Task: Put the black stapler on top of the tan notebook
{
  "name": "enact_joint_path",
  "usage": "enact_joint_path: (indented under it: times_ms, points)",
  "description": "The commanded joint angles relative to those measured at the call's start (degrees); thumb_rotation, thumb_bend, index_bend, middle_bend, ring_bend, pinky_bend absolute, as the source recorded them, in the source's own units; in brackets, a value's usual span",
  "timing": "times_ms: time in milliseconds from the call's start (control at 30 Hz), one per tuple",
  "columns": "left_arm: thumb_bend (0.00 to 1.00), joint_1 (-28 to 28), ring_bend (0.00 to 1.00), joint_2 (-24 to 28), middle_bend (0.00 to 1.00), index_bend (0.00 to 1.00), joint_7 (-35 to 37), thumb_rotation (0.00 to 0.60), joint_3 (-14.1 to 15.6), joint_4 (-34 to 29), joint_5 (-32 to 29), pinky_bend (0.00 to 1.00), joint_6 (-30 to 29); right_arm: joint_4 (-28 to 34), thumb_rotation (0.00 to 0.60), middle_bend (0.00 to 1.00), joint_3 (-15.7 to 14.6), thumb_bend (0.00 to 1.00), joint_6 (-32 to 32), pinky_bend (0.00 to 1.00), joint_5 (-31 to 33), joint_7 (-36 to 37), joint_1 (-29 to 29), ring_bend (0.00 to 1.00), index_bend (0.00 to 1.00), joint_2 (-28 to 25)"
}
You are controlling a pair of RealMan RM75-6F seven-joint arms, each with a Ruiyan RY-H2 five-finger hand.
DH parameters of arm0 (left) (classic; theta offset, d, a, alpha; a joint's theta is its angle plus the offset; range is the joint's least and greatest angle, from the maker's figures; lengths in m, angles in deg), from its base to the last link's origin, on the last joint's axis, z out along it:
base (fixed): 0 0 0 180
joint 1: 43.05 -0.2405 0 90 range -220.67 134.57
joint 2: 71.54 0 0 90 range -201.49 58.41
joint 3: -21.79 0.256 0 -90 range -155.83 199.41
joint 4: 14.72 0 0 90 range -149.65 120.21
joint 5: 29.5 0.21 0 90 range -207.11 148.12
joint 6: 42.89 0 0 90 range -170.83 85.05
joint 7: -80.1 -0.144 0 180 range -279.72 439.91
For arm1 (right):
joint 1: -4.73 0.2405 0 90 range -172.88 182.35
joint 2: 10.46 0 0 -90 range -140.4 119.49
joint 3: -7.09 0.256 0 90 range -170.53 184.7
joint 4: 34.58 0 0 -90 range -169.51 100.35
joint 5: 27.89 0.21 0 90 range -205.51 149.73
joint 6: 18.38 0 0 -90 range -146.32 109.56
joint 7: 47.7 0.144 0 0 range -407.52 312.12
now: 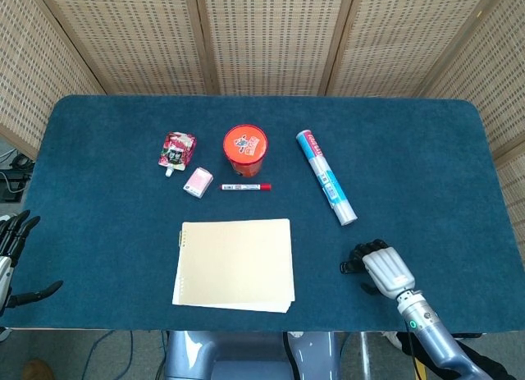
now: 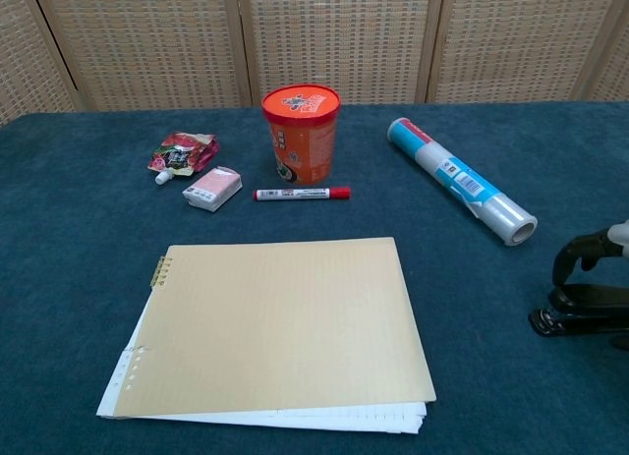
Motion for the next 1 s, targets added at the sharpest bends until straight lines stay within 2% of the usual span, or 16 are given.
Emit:
enact_joint_path:
  times_ms: [33, 633, 867, 1000]
  points:
    - [0.00, 0.1, 0.00, 0.1, 0.00, 0.00, 0.2, 0.600, 0.0, 0.0, -0.1, 0.00, 0.1, -1.7, 0.600, 0.40, 0.4, 0.38, 0.5, 0.29, 1.3, -1.3, 0.6, 0.34, 0.38, 1.5]
    - [0.00, 0.1, 0.00, 0.0, 0.00, 0.00, 0.1, 0.600, 0.1, 0.1, -0.1, 0.00, 0.2, -10.8, 0.600, 0.50, -0.8, 0.40, 0.2, 0.32, 2.8, -1.1, 1.4, 0.43, 0.50, 7.2]
    - [0.00, 0.2, 0.00, -0.2, 0.00, 0.00, -0.3, 0.600, 0.1, 0.1, -0.5, 0.00, 0.5, -15.1, 0.600, 0.57, -2.1, 0.56, -1.7, 0.41, -0.3, -1.3, 1.7, 0.51, 0.57, 9.3]
    - [0.00, 0.3, 0.00, -0.2, 0.00, 0.00, -0.1, 0.600, 0.0, 0.1, -0.7, 0.00, 0.6, -15.3, 0.600, 0.59, -2.1, 0.56, -4.4, 0.42, -2.7, -0.6, 1.8, 0.53, 0.60, 9.4]
